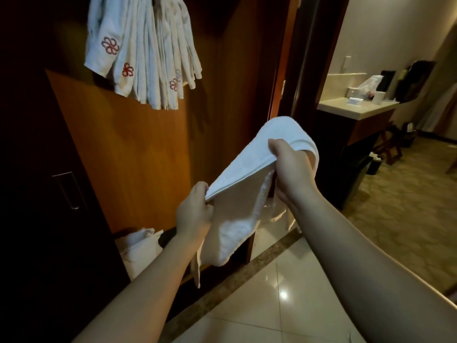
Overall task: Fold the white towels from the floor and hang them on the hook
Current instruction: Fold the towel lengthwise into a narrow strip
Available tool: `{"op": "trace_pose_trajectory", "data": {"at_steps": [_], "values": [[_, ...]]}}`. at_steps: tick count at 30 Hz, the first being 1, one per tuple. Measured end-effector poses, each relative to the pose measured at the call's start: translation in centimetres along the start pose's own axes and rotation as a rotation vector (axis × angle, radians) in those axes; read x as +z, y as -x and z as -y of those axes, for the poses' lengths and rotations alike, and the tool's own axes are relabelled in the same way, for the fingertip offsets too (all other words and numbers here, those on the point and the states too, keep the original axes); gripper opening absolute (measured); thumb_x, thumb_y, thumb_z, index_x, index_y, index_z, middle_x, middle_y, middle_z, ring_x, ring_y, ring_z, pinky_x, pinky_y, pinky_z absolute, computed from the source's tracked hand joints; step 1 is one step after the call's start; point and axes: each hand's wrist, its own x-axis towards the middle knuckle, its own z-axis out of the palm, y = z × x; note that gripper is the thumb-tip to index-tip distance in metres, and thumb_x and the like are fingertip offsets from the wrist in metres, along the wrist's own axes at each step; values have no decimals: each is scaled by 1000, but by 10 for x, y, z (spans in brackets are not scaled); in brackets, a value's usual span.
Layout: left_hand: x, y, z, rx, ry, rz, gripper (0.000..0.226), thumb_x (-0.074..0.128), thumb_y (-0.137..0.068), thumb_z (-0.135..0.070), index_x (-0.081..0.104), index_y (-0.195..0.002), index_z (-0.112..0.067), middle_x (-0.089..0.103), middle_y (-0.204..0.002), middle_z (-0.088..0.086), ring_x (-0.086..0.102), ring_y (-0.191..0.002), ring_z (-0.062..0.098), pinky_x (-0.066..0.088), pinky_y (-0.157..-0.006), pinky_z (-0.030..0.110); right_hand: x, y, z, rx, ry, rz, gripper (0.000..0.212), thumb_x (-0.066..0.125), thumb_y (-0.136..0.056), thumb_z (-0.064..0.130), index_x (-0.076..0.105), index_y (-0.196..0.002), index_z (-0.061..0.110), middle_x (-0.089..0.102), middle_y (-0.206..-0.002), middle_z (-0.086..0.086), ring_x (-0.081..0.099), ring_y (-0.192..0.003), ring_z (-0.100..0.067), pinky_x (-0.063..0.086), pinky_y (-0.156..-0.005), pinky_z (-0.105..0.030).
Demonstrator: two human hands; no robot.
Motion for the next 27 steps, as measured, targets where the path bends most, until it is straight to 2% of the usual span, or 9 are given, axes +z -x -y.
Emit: {"op": "trace_pose_trajectory", "data": {"at_steps": [3,8,11,14,16,19,23,25,27], "values": [[6,1,7,-7,70,3,23,64,-93,-13,50,-93,-31,55,-83,-14,56,-62,6,37,-48,18,0,-1,1,-17,100,30,32,61,-74,56,65,-68,25,71,-68,17,68,-83,-14,53,-76,-36],[17,-5,24,4,43,9,27,63,-89,-9,61,-107,-28,55,-98,-12,54,-70,4,41,-53,22,-1,-12,17,127,-337,153,20,66,-92,29,64,-105,13,78,-98,-5,75,-94,-25,57,-91,-50],[23,-3,43,-60,-22,78,23,61,-88,-12,69,-106,-26,50,-95,-12,52,-81,11,43,-63,29,-10,-24,32,175,-484,89,21,62,-96,21,52,-111,9,69,-114,-20,68,-103,-40,57,-80,-64],[26,1,62,-199,-21,198,7,61,-92,-23,67,-95,-27,54,-92,-8,54,-79,12,45,-62,32,-19,-36,40,189,-553,45,12,57,-100,17,47,-98,11,63,-112,-22,65,-100,-41,59,-69,-60],[25,8,73,-296,67,247,4,63,-90,-26,62,-89,-30,62,-86,-5,59,-75,14,52,-62,39,-23,-42,38,192,-574,28,12,57,-100,17,47,-102,10,62,-114,-22,65,-100,-40,58,-74,-61],[19,17,88,-351,238,247,9,61,-78,-24,59,-84,-30,64,-77,-1,63,-72,24,50,-61,41,-27,-48,31,223,-602,-18,34,60,-97,15,44,-125,7,61,-121,-23,65,-104,-41,55,-84,-64],[5,14,105,-413,395,186,19,62,-89,-13,66,-87,-31,68,-85,-4,65,-83,24,53,-70,43,-27,-52,25,248,-645,-46,37,61,-95,13,42,-126,7,60,-120,-23,65,-103,-42,60,-73,-59],[-9,0,109,-462,525,106,20,60,-91,-15,71,-87,-32,71,-87,-5,66,-91,24,55,-72,42,-27,-55,25,243,-682,-64,39,61,-95,12,42,-128,5,61,-118,-23,66,-101,-42,61,-67,-57],[-33,-17,107,-541,851,-86,16,63,-87,-23,74,-88,-34,74,-91,-7,68,-100,27,55,-75,41,-27,-61,28,221,-734,-94,42,61,-94,10,42,-131,4,62,-118,-24,68,-100,-43,60,-69,-59]]}}
